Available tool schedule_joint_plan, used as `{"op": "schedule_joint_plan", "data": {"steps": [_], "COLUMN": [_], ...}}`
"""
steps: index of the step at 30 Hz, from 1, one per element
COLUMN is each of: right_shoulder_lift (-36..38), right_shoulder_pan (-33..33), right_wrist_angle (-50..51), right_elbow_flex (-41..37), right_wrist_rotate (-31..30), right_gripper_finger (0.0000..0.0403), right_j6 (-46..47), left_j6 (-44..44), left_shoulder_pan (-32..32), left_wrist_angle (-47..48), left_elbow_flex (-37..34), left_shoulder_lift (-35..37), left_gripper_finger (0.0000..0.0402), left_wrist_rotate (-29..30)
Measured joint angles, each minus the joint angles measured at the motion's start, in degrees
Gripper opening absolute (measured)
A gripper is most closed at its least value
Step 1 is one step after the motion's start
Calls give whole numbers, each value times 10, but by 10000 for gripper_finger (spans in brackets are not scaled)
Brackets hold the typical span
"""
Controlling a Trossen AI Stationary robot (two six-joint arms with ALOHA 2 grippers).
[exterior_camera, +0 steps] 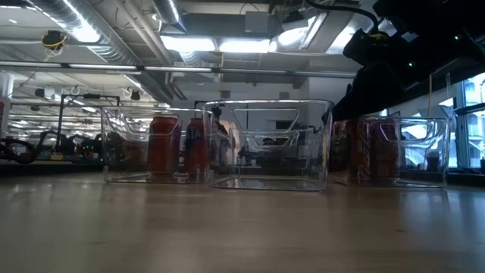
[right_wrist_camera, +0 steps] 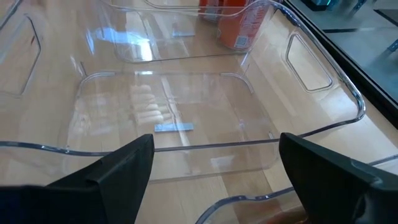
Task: Sort soda cans
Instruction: Put the orange soda can into the left transparent bin
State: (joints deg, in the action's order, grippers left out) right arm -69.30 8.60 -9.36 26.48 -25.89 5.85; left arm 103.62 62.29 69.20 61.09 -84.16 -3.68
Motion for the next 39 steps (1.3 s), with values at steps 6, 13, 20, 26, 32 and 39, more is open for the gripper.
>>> {"op": "schedule_joint_plan", "data": {"steps": [6, 13, 20, 26, 32, 39], "right_shoulder_lift": [0, 0, 0, 0, 0, 0], "right_shoulder_pan": [0, 0, 0, 0, 0, 0], "right_wrist_angle": [0, 1, 3, 4, 4, 4], "right_elbow_flex": [0, 0, 0, 0, 0, 0], "right_wrist_rotate": [0, 10, 10, 11, 11, 11], "right_gripper_finger": [347, 347, 347, 347, 347, 347], "right_j6": [0, 0, -1, -1, -1, -2], "left_j6": [12, 40, 25, -26, -161, -352], "left_shoulder_pan": [-1, -15, -52, -121, -216, -341], "left_wrist_angle": [-29, -31, -31, 41, 96, 99], "left_elbow_flex": [-29, -29, -15, 37, 125, 201], "left_shoulder_lift": [0, 1, 27, 52, 56, 56], "left_gripper_finger": [350, 292, 292, 292, 292, 292], "left_wrist_rotate": [0, -35, -51, -15, 74, 137]}}
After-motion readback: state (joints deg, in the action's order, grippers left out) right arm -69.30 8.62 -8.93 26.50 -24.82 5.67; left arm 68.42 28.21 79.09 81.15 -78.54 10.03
